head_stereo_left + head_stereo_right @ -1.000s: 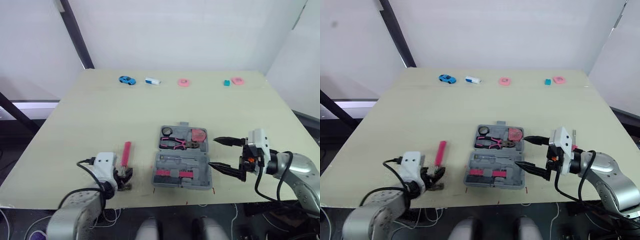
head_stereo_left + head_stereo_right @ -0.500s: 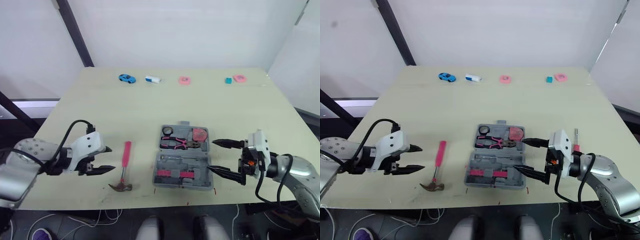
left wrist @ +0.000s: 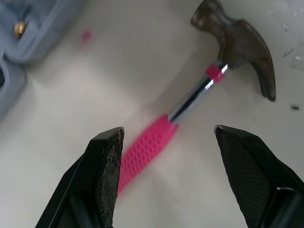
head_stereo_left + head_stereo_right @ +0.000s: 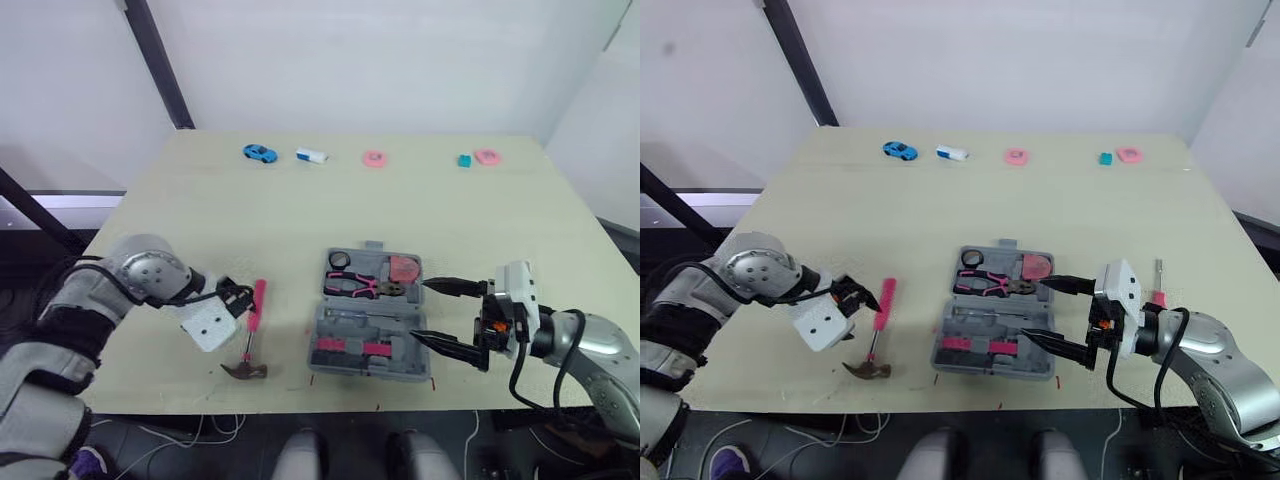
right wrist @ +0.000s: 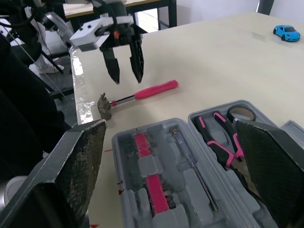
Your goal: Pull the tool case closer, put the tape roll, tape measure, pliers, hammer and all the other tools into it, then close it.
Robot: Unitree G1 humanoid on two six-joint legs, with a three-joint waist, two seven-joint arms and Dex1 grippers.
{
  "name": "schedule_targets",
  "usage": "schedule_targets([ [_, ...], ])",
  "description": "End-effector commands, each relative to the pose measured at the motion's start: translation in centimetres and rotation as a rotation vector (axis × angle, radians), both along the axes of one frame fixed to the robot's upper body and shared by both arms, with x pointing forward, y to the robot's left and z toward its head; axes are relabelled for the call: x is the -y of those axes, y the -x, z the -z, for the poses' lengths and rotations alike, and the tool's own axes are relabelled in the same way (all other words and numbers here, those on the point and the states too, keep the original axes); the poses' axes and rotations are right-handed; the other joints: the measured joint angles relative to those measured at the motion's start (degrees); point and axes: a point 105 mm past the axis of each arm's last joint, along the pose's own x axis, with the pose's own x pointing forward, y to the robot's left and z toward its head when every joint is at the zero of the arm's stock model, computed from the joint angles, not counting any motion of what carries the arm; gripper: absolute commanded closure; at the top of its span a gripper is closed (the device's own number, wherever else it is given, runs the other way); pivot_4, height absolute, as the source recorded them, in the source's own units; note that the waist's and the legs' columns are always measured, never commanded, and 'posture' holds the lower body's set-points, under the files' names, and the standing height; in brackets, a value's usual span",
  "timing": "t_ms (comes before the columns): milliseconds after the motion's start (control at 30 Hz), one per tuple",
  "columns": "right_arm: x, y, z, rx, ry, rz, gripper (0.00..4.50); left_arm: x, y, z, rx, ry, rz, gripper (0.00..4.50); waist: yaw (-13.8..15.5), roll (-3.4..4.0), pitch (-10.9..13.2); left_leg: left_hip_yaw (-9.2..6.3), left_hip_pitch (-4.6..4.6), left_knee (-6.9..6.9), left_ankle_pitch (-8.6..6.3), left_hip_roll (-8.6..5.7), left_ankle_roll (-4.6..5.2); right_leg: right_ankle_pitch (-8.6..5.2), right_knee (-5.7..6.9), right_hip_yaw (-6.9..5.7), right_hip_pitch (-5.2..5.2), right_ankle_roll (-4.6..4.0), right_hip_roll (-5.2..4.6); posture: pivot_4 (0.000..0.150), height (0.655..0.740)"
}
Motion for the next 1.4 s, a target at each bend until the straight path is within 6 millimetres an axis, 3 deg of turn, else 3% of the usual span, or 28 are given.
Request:
schedule_targets([
  [33,0.2,0.3,-1.0,0.036,0.003,-0.015,0.0,0.9,0.0,0.7,-0.009,-0.032,0.098,1.25,0.12,0.0,0.0,-0.01,0.04,0.02,0.0,0.0,0.0,0.0,0.04,0.0,0.02,0.0,0.0,0.15,0.74],
  [133,0.2,0.2,-1.0,0.035,0.006,-0.014,0.0,1.1,0.0,1.6,-0.027,-0.058,0.129,1.25,0.15,0.0,0.0,-0.07,0.11,0.1,0.0,0.01,0.0,-0.03,0.07,-0.04,0.14,0.04,0.04,0.15,0.74],
  [167,0.3,0.2,-1.0,0.036,0.007,-0.013,0.0,1.0,0.0,2.0,-0.037,-0.075,0.138,1.48,0.05,0.0,0.0,-0.07,0.1,0.14,0.0,0.01,0.0,-0.02,0.07,-0.04,0.15,0.03,0.04,0.15,0.74],
  [233,0.2,0.2,-1.0,0.036,0.008,-0.012,0.0,1.0,0.1,2.8,-0.055,-0.095,0.153,2.13,0.08,0.0,-0.01,-0.06,0.09,0.21,0.0,0.02,0.0,-0.01,0.09,-0.01,0.15,0.03,0.04,0.15,0.74],
  [367,0.2,0.3,-1.0,0.036,0.01,-0.009,0.0,0.9,0.2,4.0,-0.078,-0.107,0.154,4.2,0.35,0.18,-0.1,-0.06,0.15,0.3,0.0,0.01,0.0,0.01,0.13,-0.01,0.23,0.08,0.02,0.15,0.74],
  [400,0.3,0.3,-1.0,0.036,0.01,-0.008,0.0,0.8,0.2,4.2,-0.078,-0.107,0.153,4.4,0.44,0.21,-0.12,-0.09,0.14,0.38,0.0,0.01,0.0,0.01,0.15,-0.03,0.28,0.15,0.02,0.15,0.74],
  [633,0.3,0.4,-0.9,0.036,0.016,-0.006,0.0,-0.3,0.1,3.0,-0.095,-0.059,0.022,4.4,0.15,0.31,-0.18,-0.09,0.14,0.77,0.01,0.01,0.03,0.01,0.14,0.01,0.47,0.35,-0.03,0.15,0.74],
  [833,0.1,0.2,-0.6,0.034,0.011,-0.01,0.0,-2.2,0.7,0.8,-0.19,0.059,-0.332,4.4,-0.31,0.22,-0.12,-0.12,0.08,0.73,0.0,0.13,0.03,0.2,0.16,-0.01,0.38,0.29,0.1,0.15,0.74],
  [1033,-0.3,-0.1,-0.5,0.037,-0.002,-0.027,0.0,-2.6,1.1,-0.2,-0.234,0.23,-0.633,4.4,-0.15,0.22,-0.12,-0.11,0.07,0.72,0.0,0.14,0.03,0.06,0.16,0.01,0.35,0.43,0.1,0.15,0.74],
  [1167,-0.5,-0.3,-0.5,0.04,-0.005,-0.04,0.0,-2.0,1.8,0.1,-0.241,0.315,-0.645,4.4,-0.27,0.22,-0.12,-0.1,0.08,0.72,0.0,0.14,0.02,0.03,0.17,0.01,0.34,0.39,0.1,0.15,0.74],
  [1233,-0.6,-0.5,-0.5,0.042,-0.005,-0.044,0.0,-2.6,2.1,0.6,-0.254,0.303,-0.639,4.4,-0.19,0.22,-0.12,-0.1,0.08,0.71,0.0,0.14,0.02,0.03,0.17,0.01,0.33,0.37,0.1,0.15,0.74],
  [1300,-0.5,-0.5,-0.5,0.044,-0.003,-0.046,0.0,-3.1,2.5,0.9,-0.279,0.284,-0.601,3.85,0.03,0.22,-0.12,-0.09,0.08,0.72,0.0,0.14,0.03,0.01,0.17,0.01,0.33,0.33,0.11,0.15,0.74],
  [1400,-0.4,-0.5,-0.6,0.048,0.001,-0.044,0.0,-3.0,2.0,1.0,-0.216,0.275,-0.491,2.51,0.37,0.22,-0.12,-0.07,0.09,0.73,0.0,0.13,0.03,0.01,0.17,0.01,0.33,0.29,0.1,0.15,0.74],
])
